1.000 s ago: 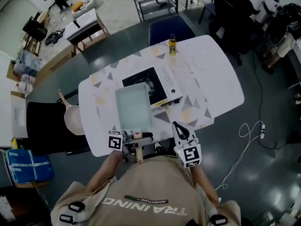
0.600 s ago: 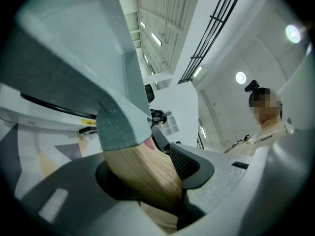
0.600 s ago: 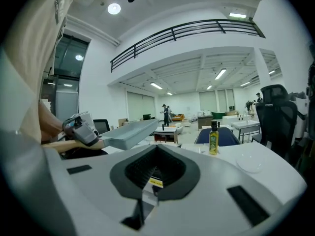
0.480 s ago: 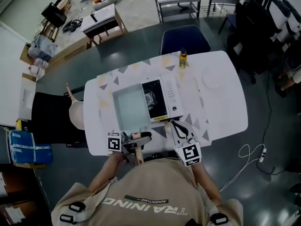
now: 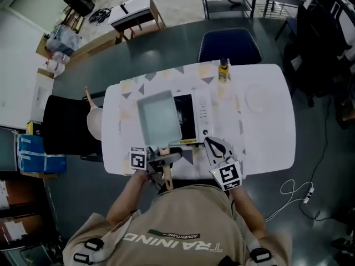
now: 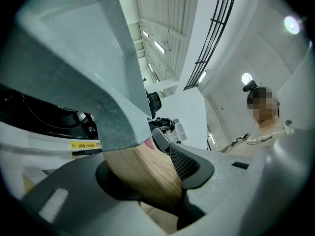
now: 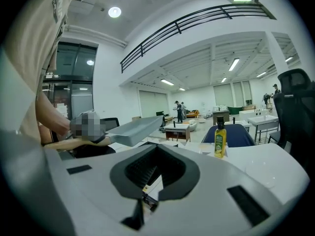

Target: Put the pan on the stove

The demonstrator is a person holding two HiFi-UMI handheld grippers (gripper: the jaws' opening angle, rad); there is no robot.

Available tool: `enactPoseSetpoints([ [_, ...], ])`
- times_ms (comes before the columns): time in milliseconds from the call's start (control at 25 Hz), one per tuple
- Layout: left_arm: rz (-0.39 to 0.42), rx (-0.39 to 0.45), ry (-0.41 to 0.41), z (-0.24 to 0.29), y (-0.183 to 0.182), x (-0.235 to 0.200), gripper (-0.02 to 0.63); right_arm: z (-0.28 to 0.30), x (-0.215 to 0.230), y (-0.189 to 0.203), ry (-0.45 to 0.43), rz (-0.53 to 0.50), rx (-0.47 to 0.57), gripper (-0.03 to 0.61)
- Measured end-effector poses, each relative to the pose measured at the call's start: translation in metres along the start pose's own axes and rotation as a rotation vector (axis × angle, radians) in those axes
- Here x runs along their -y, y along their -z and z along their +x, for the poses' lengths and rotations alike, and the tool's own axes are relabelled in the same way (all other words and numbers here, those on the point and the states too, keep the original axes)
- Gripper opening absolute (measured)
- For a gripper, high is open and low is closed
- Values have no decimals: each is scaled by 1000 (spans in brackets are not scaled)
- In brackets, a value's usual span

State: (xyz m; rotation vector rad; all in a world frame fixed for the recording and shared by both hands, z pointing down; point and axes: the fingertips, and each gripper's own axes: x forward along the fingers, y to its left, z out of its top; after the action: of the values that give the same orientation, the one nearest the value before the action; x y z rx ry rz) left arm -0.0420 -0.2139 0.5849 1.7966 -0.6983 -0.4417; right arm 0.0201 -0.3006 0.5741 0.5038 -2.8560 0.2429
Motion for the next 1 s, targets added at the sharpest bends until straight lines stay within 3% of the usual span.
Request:
enactPoseSetpoints([
  [240,-33,-33,-26,7,3,-21,173,17,13,1,-21,10,1,5],
  [520,-59,-122,-30,4,12,-47,173,25,13,4,13,20,-32,5],
  [680,-34,-153,-4,3,14,-65,173,27,12,11,22,16,-64,5],
  [1000,-84,-112,24,5,12,-78,173,26,0,13,-7,-6,-101,5],
])
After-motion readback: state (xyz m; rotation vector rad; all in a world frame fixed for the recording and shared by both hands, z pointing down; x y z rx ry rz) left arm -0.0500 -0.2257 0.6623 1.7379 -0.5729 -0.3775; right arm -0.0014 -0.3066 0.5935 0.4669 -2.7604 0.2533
